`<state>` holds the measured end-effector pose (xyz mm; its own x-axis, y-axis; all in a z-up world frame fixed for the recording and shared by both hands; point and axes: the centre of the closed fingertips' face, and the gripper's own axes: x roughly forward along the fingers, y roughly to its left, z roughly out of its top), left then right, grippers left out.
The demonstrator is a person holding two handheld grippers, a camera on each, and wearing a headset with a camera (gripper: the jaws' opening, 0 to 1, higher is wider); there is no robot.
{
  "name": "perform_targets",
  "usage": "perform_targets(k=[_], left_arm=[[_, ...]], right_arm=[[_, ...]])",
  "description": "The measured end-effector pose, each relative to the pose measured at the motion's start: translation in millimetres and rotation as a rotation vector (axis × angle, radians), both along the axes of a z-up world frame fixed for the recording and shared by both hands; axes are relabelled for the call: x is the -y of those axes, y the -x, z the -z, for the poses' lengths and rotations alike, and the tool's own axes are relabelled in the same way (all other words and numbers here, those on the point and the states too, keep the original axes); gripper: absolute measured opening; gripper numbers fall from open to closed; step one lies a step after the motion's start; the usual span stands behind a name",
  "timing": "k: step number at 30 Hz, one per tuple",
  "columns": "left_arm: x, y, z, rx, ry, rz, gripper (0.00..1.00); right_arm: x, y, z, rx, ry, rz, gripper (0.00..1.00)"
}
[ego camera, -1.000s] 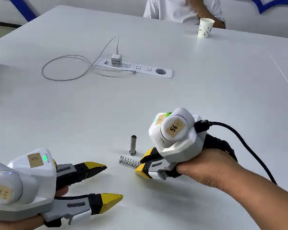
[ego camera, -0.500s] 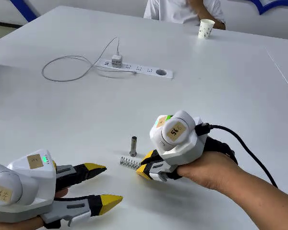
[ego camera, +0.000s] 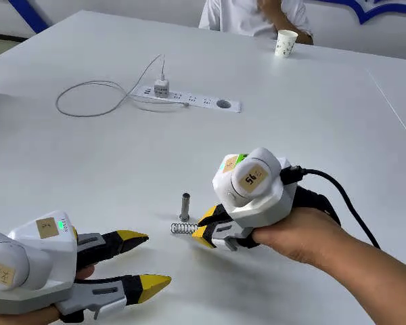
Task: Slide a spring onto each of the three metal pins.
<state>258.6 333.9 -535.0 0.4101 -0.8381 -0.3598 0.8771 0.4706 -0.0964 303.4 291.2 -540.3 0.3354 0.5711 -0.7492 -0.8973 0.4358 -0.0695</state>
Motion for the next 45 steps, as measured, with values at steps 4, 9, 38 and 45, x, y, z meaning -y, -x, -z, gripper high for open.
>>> perform_targets(k=[4,9,38,45], left_arm=[[0.4,-0.1,-0.4,0.002,0.001,0.001,0.46],[0.5,-0.4,-0.4,0.002,0.002,0.002,0.46],[1.6,-1.8,-1.5,0.006,0.011,0.000,0.46],[0.8,-3.1,-1.1,0.006,0.014,0.000,0.46]], right_arm=[[0.1,0.2,-4.1,0.006,0.001,-0.002,0.12],[1.1,-0.2,-8.9,0.011,0.000,-0.001,0.12],[1.7,-1.0,-26.1,0.013,-0.001,-0.001,0.12],[1.6,-1.9,-32.6,0.010,-0.004,0.000,0.12]])
